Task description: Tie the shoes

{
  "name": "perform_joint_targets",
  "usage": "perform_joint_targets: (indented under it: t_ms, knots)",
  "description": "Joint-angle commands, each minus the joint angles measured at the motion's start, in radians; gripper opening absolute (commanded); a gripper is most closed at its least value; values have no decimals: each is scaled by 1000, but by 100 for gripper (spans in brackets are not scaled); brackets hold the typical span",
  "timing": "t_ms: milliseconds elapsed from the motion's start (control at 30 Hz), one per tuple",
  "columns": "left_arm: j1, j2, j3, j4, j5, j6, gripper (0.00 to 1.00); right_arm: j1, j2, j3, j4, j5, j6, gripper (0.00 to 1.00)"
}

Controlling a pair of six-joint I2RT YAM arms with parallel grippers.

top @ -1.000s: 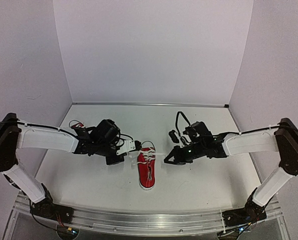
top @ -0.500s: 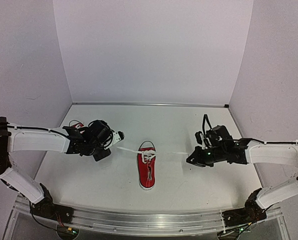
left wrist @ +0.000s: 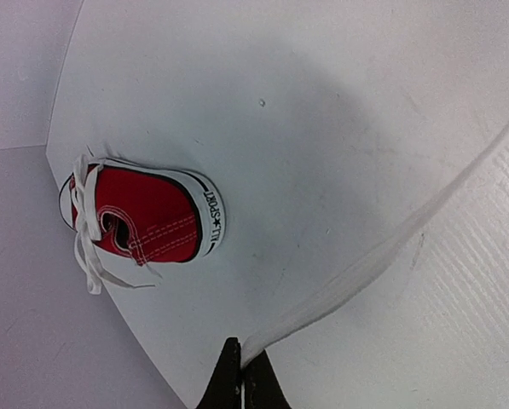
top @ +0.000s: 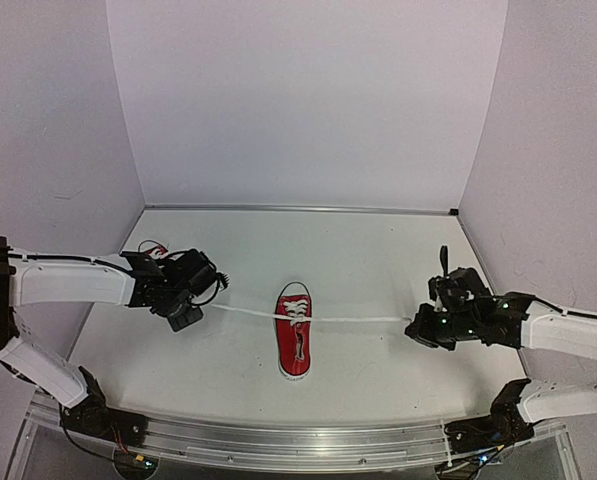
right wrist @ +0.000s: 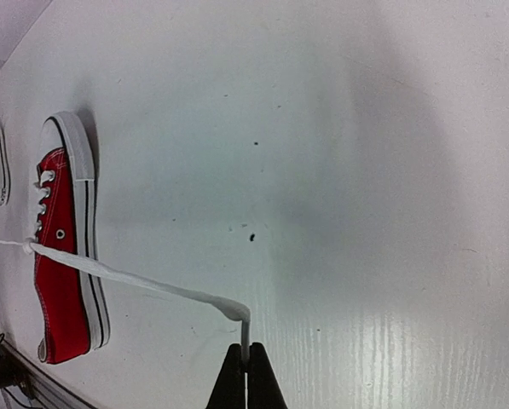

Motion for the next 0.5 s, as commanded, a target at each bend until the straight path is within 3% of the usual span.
perform_joint_targets:
  t_ms: [0, 233, 467]
  knots:
    - [27, 21, -21, -90, -31, -51, 0, -5, -77, -16, -146, 166, 118, 0]
    - [93, 74, 8, -120, -37, -76, 0, -8, -121, -6, -237, 293, 200, 0]
    - [177, 4, 53, -108, -99, -96, 0, -9, -157, 52, -279, 338, 174, 0]
